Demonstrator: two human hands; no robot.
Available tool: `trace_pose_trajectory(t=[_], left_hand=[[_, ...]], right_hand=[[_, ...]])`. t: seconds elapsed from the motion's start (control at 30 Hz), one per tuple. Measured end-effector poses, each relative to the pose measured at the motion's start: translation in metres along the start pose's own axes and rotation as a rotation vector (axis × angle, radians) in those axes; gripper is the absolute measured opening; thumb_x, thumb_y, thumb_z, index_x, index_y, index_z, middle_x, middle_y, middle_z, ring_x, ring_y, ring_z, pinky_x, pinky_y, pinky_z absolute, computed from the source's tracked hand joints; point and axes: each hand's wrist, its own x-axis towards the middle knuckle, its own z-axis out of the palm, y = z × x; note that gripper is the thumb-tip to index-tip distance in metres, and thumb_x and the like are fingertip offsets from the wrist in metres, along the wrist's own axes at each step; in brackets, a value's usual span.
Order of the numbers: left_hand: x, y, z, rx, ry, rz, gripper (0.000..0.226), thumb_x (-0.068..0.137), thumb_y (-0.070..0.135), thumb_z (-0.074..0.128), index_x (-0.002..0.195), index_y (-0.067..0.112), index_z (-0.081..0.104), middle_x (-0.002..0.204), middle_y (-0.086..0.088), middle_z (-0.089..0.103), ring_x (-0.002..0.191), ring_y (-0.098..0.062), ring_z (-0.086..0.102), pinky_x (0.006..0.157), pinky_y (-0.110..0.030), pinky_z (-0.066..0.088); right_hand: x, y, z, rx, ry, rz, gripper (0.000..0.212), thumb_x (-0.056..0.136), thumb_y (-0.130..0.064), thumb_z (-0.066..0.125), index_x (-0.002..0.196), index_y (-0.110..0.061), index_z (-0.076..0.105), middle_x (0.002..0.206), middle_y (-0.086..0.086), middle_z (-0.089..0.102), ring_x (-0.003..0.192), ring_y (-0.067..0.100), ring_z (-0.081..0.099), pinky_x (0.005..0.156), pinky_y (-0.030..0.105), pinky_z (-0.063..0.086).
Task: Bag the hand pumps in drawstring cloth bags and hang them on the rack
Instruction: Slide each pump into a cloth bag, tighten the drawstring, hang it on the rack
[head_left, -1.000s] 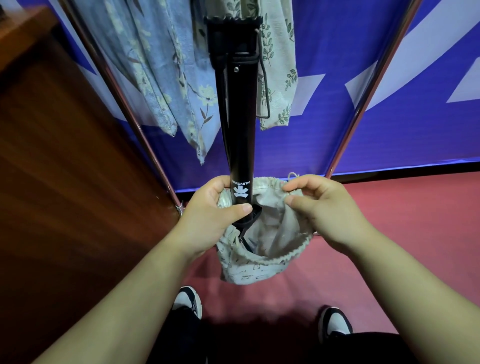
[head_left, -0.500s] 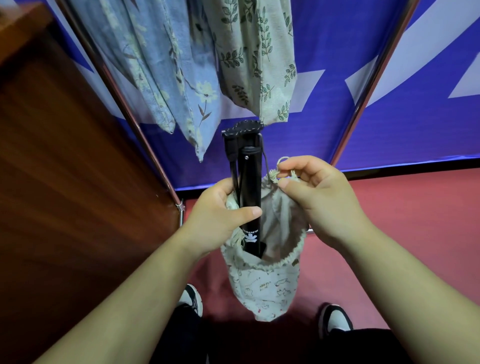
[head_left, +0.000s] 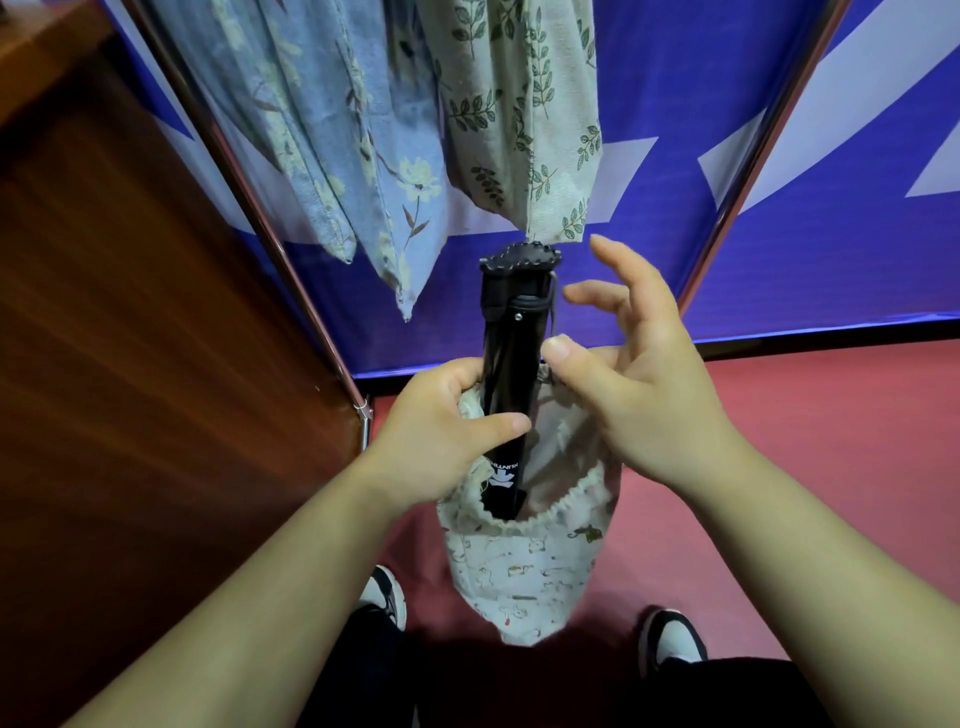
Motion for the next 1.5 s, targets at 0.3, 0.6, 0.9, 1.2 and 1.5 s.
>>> trace_pose_trajectory(t=[0.3, 0.6, 0.9, 1.2, 1.5], left_hand=[[-0.003, 0.002, 0.006, 0.033, -0.102, -0.014, 0.039, 0.074, 0.018, 0.084, 0.111, 0.026, 0.075, 0.11, 0.007, 0.078, 0.108, -0.014, 0.073, 0.103, -0.049, 0.053], [0.003, -0.014, -0.007, -0.312, -0.102, -0.195, 0.041, 0.084, 0.022, 0.071, 0.124, 0.016, 0.072, 0.127, -0.009, 0.072, 0.125, -0.028, 0.065, 0.115, -0.053, 0.043], [0.006, -0.011, -0.005, -0.385, -0.054, -0.224, 0.04, 0.097, 0.023, 0.059, 0.134, 0.011, 0.065, 0.131, -0.017, 0.069, 0.127, -0.033, 0.063, 0.115, -0.055, 0.041], [0.005, -0.008, -0.011, -0.302, 0.127, -0.196, 0.024, 0.093, 0.014, 0.064, 0.111, 0.02, 0.079, 0.118, -0.008, 0.076, 0.12, -0.025, 0.068, 0.112, -0.052, 0.046], [-0.003, 0.015, 0.011, -0.291, -0.095, -0.045, 0.051, 0.081, -0.001, 0.075, 0.131, 0.006, 0.065, 0.126, -0.013, 0.072, 0.123, -0.031, 0.066, 0.11, -0.05, 0.049]], right_hand=[[0.01, -0.014, -0.004, -0.109, -0.108, -0.097, 0.043, 0.088, -0.035, 0.069, 0.127, -0.048, 0.057, 0.117, -0.001, 0.069, 0.075, 0.052, 0.058, 0.073, 0.053, 0.056], [0.017, -0.014, -0.028, 0.002, 0.008, -0.088, 0.029, 0.095, -0.005, 0.064, 0.11, -0.029, 0.068, 0.09, -0.019, 0.075, 0.089, -0.001, 0.068, 0.084, 0.014, 0.049], [0.012, -0.012, -0.027, -0.104, -0.049, -0.106, 0.034, 0.088, -0.012, 0.073, 0.113, -0.035, 0.068, 0.095, -0.017, 0.074, 0.07, 0.014, 0.062, 0.064, 0.019, 0.053], [0.017, -0.019, -0.036, -0.343, 0.028, -0.218, 0.034, 0.087, -0.025, 0.076, 0.108, -0.05, 0.067, 0.096, -0.026, 0.071, 0.065, 0.03, 0.062, 0.069, 0.028, 0.055], [0.013, -0.004, -0.017, -0.18, 0.038, -0.119, 0.034, 0.09, -0.018, 0.073, 0.11, -0.045, 0.066, 0.094, -0.01, 0.075, 0.087, 0.036, 0.067, 0.079, 0.022, 0.054]])
